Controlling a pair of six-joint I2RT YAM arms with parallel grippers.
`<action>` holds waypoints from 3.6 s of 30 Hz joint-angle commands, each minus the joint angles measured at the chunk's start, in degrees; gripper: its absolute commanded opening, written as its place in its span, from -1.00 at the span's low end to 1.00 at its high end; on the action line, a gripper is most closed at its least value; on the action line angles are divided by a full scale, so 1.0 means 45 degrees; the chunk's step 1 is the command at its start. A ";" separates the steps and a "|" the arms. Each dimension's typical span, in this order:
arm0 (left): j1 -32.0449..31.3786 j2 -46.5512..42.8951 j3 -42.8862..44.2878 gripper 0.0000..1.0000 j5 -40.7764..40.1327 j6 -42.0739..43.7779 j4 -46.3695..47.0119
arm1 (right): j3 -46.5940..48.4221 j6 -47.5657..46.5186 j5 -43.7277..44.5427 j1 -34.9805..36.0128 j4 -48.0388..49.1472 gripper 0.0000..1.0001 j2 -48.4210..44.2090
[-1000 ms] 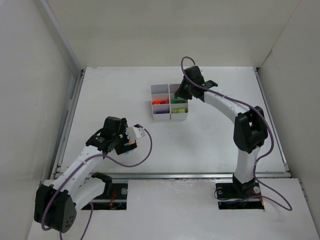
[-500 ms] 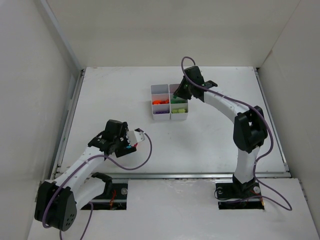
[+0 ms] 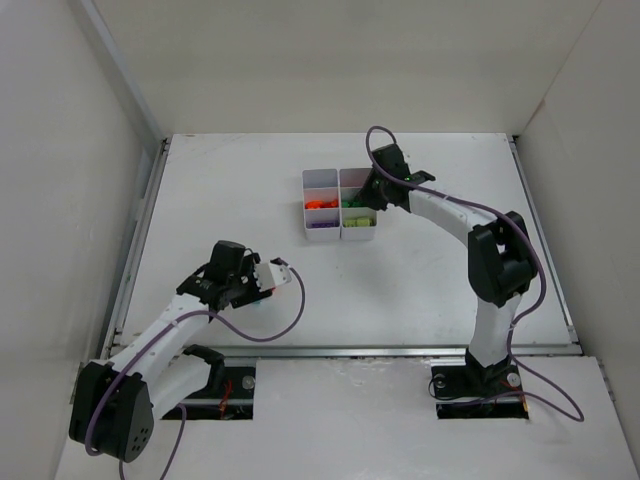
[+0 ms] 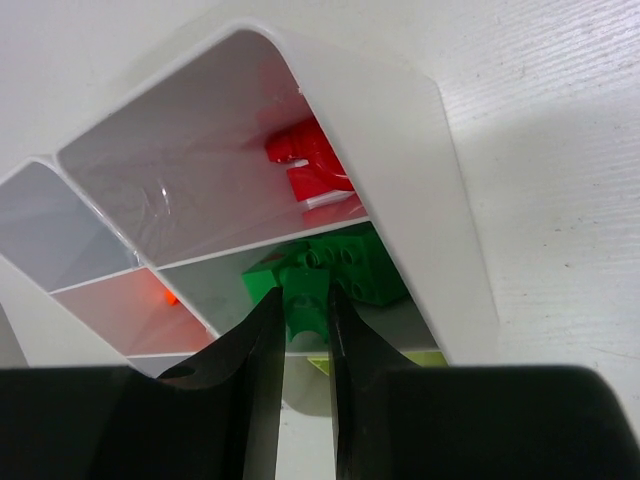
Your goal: Sort the legos into containers by color
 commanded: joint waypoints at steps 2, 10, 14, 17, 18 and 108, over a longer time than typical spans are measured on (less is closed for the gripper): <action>-0.0100 -0.0031 -0.0126 -0.06 0.0343 -0.0116 0.0166 | 0.0675 0.0168 0.0164 0.0020 0.0057 -0.56 -0.0307; -0.0100 -0.0148 -0.0244 -0.80 0.0343 -0.0759 0.0419 | 0.0675 0.0032 0.0046 0.0020 0.0055 0.30 -0.0307; -0.0100 -0.0266 -0.0244 -1.00 0.0069 -0.1071 0.0654 | 0.0810 -0.0475 -0.0110 0.0137 0.0055 0.41 -0.0425; -0.0100 -0.0266 -0.0244 -1.00 0.0069 -0.1073 0.0771 | 0.1259 -0.1119 -0.0265 0.0389 0.0171 0.41 -0.0541; -0.0100 -0.0266 -0.0244 -1.00 0.0069 -0.1073 0.0771 | 0.1261 -0.1585 -0.0266 0.0391 0.0385 0.41 -0.0542; 0.0018 -0.2453 0.1709 -1.00 0.2590 -0.4818 0.3797 | 0.0830 -0.8678 -1.1811 -0.0604 0.2147 -1.00 -0.2005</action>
